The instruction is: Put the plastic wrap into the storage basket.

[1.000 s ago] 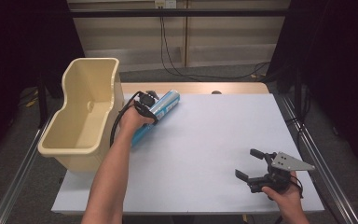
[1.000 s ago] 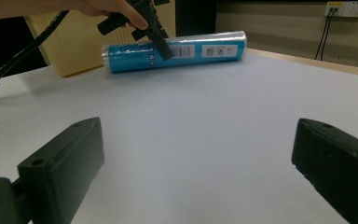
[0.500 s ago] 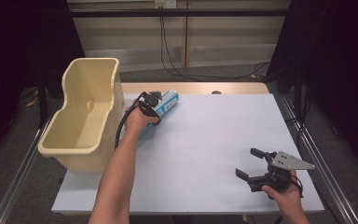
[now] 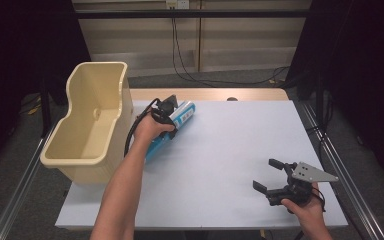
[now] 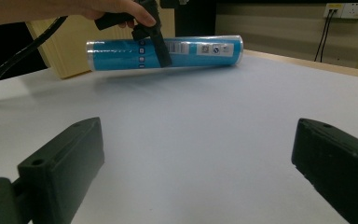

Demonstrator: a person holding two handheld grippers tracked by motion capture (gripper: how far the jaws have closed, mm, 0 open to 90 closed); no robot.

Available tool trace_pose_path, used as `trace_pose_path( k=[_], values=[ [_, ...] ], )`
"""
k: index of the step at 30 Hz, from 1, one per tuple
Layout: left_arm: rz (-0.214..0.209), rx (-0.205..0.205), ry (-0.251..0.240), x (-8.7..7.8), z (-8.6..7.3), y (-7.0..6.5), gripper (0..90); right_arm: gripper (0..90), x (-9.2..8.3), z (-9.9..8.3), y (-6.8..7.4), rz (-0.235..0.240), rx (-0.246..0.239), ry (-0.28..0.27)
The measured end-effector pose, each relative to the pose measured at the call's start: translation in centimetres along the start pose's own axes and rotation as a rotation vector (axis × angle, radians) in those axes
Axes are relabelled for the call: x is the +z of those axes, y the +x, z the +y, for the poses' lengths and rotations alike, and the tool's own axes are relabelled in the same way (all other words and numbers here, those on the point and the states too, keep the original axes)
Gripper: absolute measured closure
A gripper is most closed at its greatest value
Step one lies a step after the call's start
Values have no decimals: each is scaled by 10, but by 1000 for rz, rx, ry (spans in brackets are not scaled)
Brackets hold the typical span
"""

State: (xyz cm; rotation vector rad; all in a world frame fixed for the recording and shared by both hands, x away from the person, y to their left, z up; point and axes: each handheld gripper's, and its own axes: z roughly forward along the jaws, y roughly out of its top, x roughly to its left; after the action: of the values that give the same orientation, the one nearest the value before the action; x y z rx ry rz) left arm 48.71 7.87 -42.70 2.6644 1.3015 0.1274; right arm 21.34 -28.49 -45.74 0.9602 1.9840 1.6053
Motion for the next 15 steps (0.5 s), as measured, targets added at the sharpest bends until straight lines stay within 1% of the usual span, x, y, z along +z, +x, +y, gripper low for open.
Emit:
trace_pose_path(
  k=[1,2,4,7,10,14,15],
  values=[
    [-10,-7,1,-4,0,-1,323,22,0,0,0,0,2,-1],
    [-15,-16,-7,-12,-1,-3,323,22,0,0,0,0,2,-2],
    [-20,-26,-14,-22,-1,-4,323,22,0,1,0,0,2,-4],
    [-39,-61,-34,-38,-2,-4,323,22,0,1,0,1,3,-5],
    [-32,-72,-35,-55,-2,-5,323,22,0,1,0,1,5,-7],
    [-57,-106,-50,-77,-5,-5,323,22,0,2,1,1,4,-12],
    [-57,-106,-50,-77,-5,-5,323,22,0,2,1,1,4,-12]
  ],
)
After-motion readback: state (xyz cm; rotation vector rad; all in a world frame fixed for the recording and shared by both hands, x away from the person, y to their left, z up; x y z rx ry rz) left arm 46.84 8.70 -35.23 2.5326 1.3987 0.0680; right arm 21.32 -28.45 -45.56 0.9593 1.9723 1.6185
